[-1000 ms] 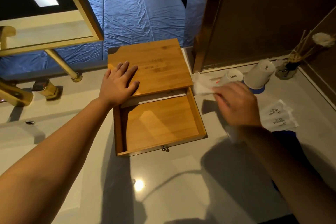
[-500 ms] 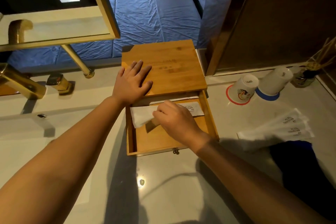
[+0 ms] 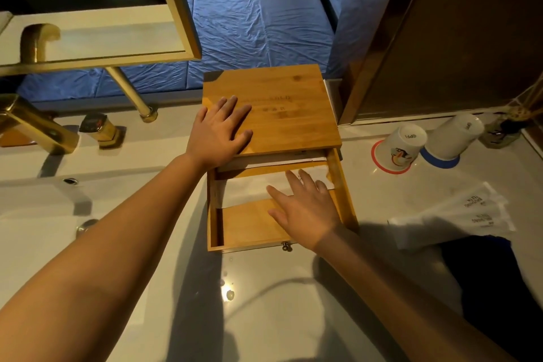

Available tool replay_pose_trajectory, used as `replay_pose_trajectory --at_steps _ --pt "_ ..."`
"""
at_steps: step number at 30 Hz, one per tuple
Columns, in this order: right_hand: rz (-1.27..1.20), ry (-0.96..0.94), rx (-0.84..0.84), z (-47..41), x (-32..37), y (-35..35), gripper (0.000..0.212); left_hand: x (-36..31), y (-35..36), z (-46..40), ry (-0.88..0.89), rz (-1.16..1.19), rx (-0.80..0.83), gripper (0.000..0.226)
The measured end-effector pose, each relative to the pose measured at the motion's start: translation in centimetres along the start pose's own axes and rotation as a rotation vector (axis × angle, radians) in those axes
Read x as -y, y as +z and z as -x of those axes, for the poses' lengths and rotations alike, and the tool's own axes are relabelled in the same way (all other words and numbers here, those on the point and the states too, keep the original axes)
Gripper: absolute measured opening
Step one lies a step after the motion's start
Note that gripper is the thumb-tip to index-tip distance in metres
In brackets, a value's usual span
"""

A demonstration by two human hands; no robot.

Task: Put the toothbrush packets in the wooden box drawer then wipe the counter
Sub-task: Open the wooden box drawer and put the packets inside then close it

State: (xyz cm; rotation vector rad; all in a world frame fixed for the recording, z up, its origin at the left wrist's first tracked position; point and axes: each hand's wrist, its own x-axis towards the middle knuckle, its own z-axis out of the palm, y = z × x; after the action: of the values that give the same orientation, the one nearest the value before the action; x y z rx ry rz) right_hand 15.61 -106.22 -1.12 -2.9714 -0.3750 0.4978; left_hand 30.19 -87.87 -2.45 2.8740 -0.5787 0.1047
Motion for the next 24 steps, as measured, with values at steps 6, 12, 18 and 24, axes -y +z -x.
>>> replay_pose_trajectory --at_steps 6,12,18,24 --pt "-0.037 0.027 0.123 -0.6 -0.8 0.4 0.057 0.0 -0.1 0.0 -0.004 -0.001 0.005 0.061" --pt "-0.062 0.003 0.088 -1.2 -1.5 1.0 0.056 -0.3 -0.2 0.1 -0.008 0.015 0.002 0.06" --pt "-0.09 -0.026 0.047 -1.2 -2.3 1.1 0.054 -0.2 -0.1 0.0 -0.008 -0.004 0.002 0.06" --pt "-0.073 0.045 0.092 -1.5 -1.4 0.8 0.056 -0.2 -0.1 0.0 -0.002 -0.004 0.014 0.061"
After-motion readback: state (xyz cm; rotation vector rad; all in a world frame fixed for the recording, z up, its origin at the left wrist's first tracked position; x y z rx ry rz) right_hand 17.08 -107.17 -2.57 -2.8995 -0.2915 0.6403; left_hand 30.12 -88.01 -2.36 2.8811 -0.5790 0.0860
